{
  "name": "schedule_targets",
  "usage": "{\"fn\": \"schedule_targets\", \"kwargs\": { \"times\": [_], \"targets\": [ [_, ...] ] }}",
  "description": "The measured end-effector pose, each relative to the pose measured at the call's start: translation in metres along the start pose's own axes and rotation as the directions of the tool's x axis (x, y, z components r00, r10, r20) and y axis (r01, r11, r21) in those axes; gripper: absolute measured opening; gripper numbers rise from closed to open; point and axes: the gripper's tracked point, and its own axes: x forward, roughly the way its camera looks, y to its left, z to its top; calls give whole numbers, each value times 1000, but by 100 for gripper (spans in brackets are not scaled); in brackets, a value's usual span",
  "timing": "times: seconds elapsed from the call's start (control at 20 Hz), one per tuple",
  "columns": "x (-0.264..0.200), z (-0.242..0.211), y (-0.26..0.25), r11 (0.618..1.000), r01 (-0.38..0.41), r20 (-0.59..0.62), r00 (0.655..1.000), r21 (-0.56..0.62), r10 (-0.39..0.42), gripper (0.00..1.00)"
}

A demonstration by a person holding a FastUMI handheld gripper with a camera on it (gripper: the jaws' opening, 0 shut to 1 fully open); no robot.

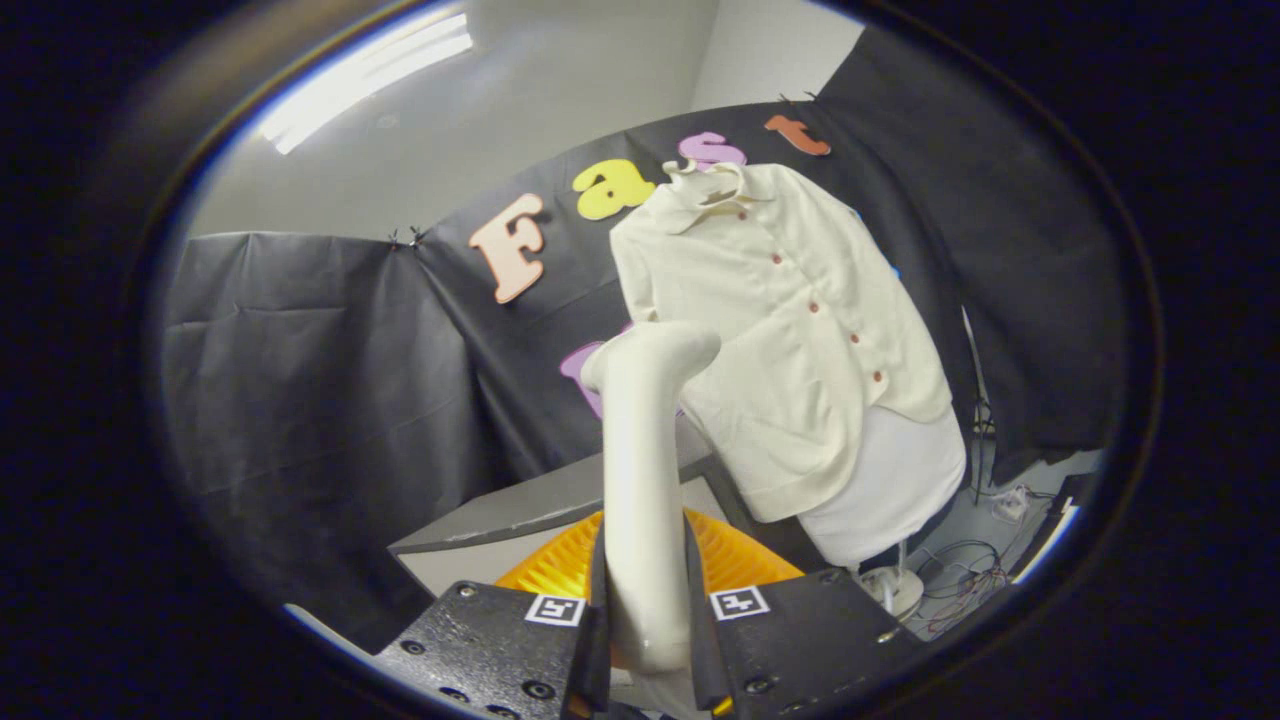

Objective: Iron the clothes twice with a garment steamer, once on the left side and once on the right side.

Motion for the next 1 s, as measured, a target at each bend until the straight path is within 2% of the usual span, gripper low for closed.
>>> {"fn": "schedule_targets", "kwargs": {
  "times": [0.2,0.4,0.65,0.8,1.0],
  "targets": [
    [-14,-6,51,994,-13,23,1000,-106,16,31],
    [-23,-3,88,966,9,55,998,-259,6,31],
    [-22,10,114,964,13,71,997,-265,6,31],
    [-25,15,122,947,50,94,995,-317,-21,31],
    [-25,19,142,935,55,113,993,-350,-17,31]
  ]
}}
